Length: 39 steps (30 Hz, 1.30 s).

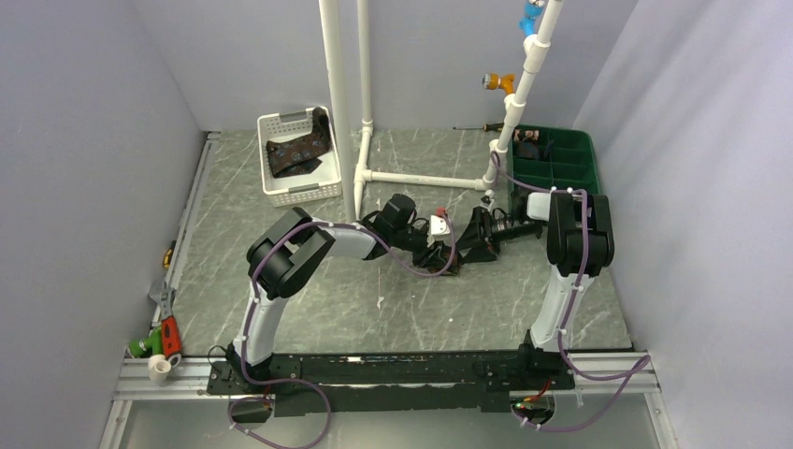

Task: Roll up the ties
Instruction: Roll the tie at the center of the board.

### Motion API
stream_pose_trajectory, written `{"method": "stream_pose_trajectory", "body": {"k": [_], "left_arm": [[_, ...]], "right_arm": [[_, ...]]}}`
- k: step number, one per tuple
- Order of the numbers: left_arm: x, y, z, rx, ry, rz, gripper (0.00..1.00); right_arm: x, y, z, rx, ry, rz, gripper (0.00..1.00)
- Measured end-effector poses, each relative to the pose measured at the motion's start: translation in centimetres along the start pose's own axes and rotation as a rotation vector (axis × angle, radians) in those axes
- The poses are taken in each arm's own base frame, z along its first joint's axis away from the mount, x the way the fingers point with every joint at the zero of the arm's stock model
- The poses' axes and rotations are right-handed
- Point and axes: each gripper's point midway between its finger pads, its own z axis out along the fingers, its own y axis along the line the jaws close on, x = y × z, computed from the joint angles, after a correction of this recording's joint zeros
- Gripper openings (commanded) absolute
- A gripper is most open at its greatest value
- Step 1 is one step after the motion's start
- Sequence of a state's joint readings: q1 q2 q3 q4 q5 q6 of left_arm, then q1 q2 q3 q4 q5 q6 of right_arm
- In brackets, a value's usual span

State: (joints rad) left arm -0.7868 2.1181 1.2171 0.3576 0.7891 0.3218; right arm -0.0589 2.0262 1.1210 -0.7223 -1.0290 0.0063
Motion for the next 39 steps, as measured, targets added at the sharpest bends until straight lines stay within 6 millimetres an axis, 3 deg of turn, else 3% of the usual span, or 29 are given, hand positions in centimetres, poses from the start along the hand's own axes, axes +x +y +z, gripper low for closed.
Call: {"method": "stream_pose_trajectory", "body": {"k": [9, 11, 15, 17, 23, 25, 26, 28, 30, 36, 39], "left_arm": [[0.1, 0.0, -0.2, -0.004, -0.024, -0.001, 0.03], [0.1, -0.1, -0.2, -0.005, -0.027, 0.001, 0.03], [0.1, 0.0, -0.2, -0.006, -0.029, 0.000, 0.03], [0.1, 0.0, -0.2, -0.006, -0.029, -0.002, 0.03], [0.1, 0.0, -0.2, -0.006, -0.029, -0.003, 0.03], [0.1, 0.0, -0.2, -0.007, -0.029, -0.003, 0.03], [0.1, 0.0, -0.2, -0.007, -0.029, -0.003, 0.03], [0.1, 0.0, -0.2, -0.007, -0.029, -0.004, 0.03], [0.1, 0.0, -0.2, -0.007, -0.029, -0.004, 0.03], [0.1, 0.0, -0.2, -0.007, -0.029, -0.004, 0.03], [0.1, 0.0, -0.2, -0.007, -0.029, -0.004, 0.03]], "right_arm": [[0.2, 0.7, 0.2, -0.060, -0.019, -0.024, 0.69], [0.5, 0.9, 0.2, -0.072, -0.021, -0.024, 0.85], [0.8, 1.5, 0.2, -0.110, -0.019, -0.014, 0.87], [0.9, 1.6, 0.3, -0.117, -0.020, -0.013, 0.81], [0.9, 1.1, 0.6, -0.106, -0.033, -0.039, 0.43], [0.9, 1.2, 0.6, -0.110, -0.033, -0.036, 0.39], [0.9, 1.2, 0.6, -0.113, -0.033, -0.038, 0.42], [0.9, 1.3, 0.6, -0.119, -0.032, -0.038, 0.67], [0.9, 1.3, 0.6, -0.114, -0.031, -0.039, 0.74], [1.0, 1.3, 0.7, -0.117, -0.029, -0.049, 0.76], [1.1, 1.4, 0.9, -0.121, -0.025, -0.055, 0.61]]}}
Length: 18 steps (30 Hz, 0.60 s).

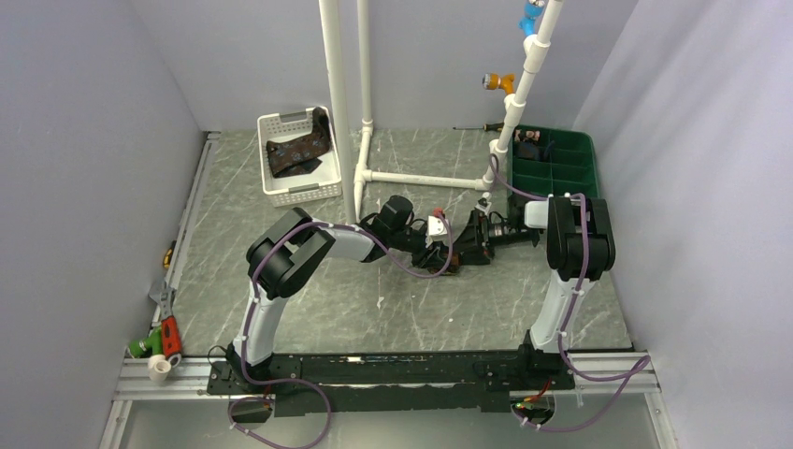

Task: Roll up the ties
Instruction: Roll the tie at the center of the board.

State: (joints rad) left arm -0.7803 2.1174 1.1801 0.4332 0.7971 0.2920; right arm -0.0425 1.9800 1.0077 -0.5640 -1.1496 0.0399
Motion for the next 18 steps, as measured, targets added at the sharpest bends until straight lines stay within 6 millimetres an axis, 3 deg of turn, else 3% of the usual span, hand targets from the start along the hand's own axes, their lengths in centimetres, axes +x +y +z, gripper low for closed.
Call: {"method": "stream_pose_trajectory", "body": {"k": [2, 4, 6, 11, 18], "left_arm": [[0.0, 0.0, 0.0, 0.000, 0.000, 0.000, 0.03], [0.0, 0.0, 0.0, 0.000, 0.000, 0.000, 0.04], [0.1, 0.0, 0.0, 0.000, 0.002, -0.003, 0.11], [0.2, 0.0, -0.1, 0.000, 0.004, -0.005, 0.58], [1.7, -1.1, -0.8, -0.002, 0.025, -0.024, 0.94]], "right_arm": [[0.1, 0.1, 0.3, -0.002, 0.006, -0.008, 0.44], [0.1, 0.2, 0.5, -0.008, 0.011, -0.010, 0.19], [0.2, 0.4, 0.5, -0.015, 0.014, -0.012, 0.00], [0.3, 0.5, 0.4, -0.016, 0.020, -0.027, 0.00], [0.6, 0.5, 0.4, 0.015, 0.032, -0.033, 0.00]]}}
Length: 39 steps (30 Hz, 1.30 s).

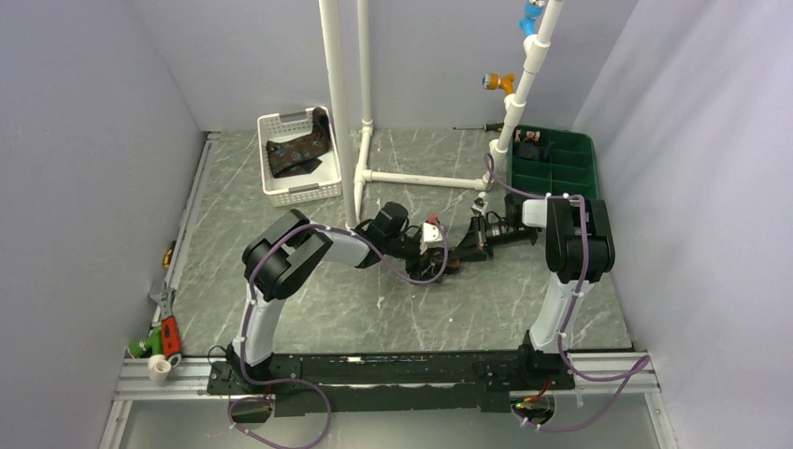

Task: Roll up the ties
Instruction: Roll the tie at the center of the board, then pick up the tie at the center of the board.

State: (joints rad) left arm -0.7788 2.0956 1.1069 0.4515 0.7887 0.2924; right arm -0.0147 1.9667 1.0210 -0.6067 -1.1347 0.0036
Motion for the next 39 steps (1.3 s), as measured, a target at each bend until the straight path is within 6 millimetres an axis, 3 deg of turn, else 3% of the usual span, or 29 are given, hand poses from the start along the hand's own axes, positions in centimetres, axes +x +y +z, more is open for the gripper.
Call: {"method": "stream_pose_trajectory", "body": {"k": [2, 7, 11, 19, 23, 25, 28, 36, 39], "left_arm": [[0.0, -0.2, -0.3, -0.007, 0.003, -0.006, 0.99], [-0.2, -0.4, -1.5, -0.051, 0.016, -0.005, 0.99], [-0.8, -0.7, -3.7, -0.102, 0.020, 0.048, 0.99], [-4.8, -1.1, -7.6, -0.198, -0.013, 0.148, 0.99], [-6.3, -2.0, -9.5, -0.218, -0.006, 0.168, 0.99], [-6.5, -2.6, -10.4, -0.224, 0.009, 0.168, 0.99], [-6.4, -3.3, -11.4, -0.232, 0.037, 0.163, 0.99], [-3.9, -4.6, -12.9, -0.245, 0.112, 0.108, 0.99], [-3.5, -4.6, -13.1, -0.249, 0.123, 0.096, 0.99]], "right_arm": [[0.0, 0.1, -0.1, 0.016, 0.000, -0.010, 0.00], [0.4, 0.2, -0.4, 0.054, 0.010, -0.025, 0.00], [0.9, 0.5, -0.9, 0.087, 0.016, -0.043, 0.00], [1.9, 1.5, -2.5, 0.166, 0.039, -0.119, 0.00], [1.7, 3.1, -4.1, 0.230, 0.031, -0.197, 0.00], [1.3, 4.0, -5.7, 0.274, 0.014, -0.238, 0.00], [0.0, 4.9, -9.6, 0.358, -0.051, -0.265, 0.00], [-4.5, 5.6, -23.5, 0.641, -0.305, -0.232, 0.00], [-7.3, 6.2, -27.0, 0.721, -0.382, -0.250, 0.00]]}}
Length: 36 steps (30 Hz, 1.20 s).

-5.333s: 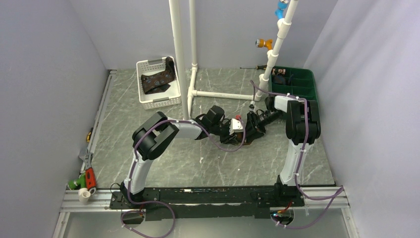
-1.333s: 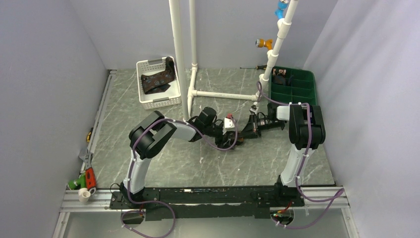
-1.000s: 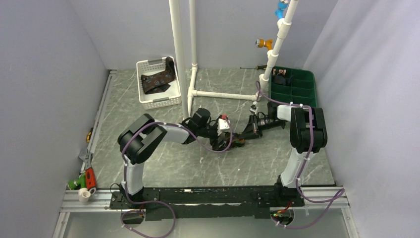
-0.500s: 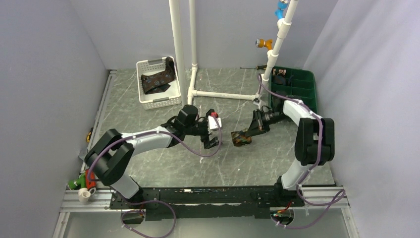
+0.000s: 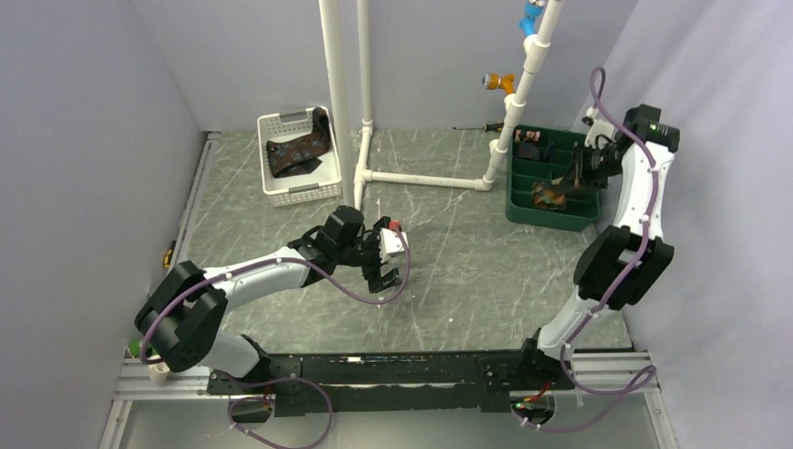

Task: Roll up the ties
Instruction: Pick up the tie at the center of the board, then place the tie in the storage box.

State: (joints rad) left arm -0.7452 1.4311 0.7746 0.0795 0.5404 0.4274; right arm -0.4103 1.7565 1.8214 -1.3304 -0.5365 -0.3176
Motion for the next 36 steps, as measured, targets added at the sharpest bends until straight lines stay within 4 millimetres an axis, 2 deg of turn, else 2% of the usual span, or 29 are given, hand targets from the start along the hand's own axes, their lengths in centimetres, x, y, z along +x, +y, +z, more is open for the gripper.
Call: {"method": "stream_pose_trajectory", "body": {"k": [3, 5, 7, 10, 13, 22, 29, 36], "left_arm": [[0.0, 0.1, -0.1, -0.007, 0.003, -0.004, 0.99], [0.0, 0.2, -0.2, -0.015, 0.005, -0.003, 0.99], [0.1, 0.4, -0.3, -0.022, 0.008, -0.005, 0.99], [0.3, 0.6, -0.4, -0.030, 0.015, -0.010, 0.99], [0.6, 0.7, -0.5, -0.034, 0.022, -0.018, 0.99], [1.0, 1.4, -0.9, -0.055, 0.028, -0.051, 0.99], [1.2, 1.6, -1.0, -0.065, 0.029, -0.084, 0.99], [1.8, 1.2, -1.0, -0.062, 0.038, -0.122, 0.99]], "right_arm": [[-3.7, -1.8, 0.1, 0.057, -0.046, 0.001, 0.00], [-6.5, -3.4, 1.0, 0.095, -0.081, -0.006, 0.00], [-8.3, -4.7, 2.0, 0.120, -0.101, -0.010, 0.00], [-10.0, -5.9, 3.7, 0.151, -0.109, -0.013, 0.00], [-11.2, -6.4, 4.8, 0.170, -0.119, -0.016, 0.00], [-12.1, -6.0, 7.4, 0.193, -0.110, -0.013, 0.00], [-11.9, -8.3, 11.1, 0.221, -0.076, 0.032, 0.00], [-12.0, -9.2, 13.6, 0.237, -0.054, 0.024, 0.00]]}}
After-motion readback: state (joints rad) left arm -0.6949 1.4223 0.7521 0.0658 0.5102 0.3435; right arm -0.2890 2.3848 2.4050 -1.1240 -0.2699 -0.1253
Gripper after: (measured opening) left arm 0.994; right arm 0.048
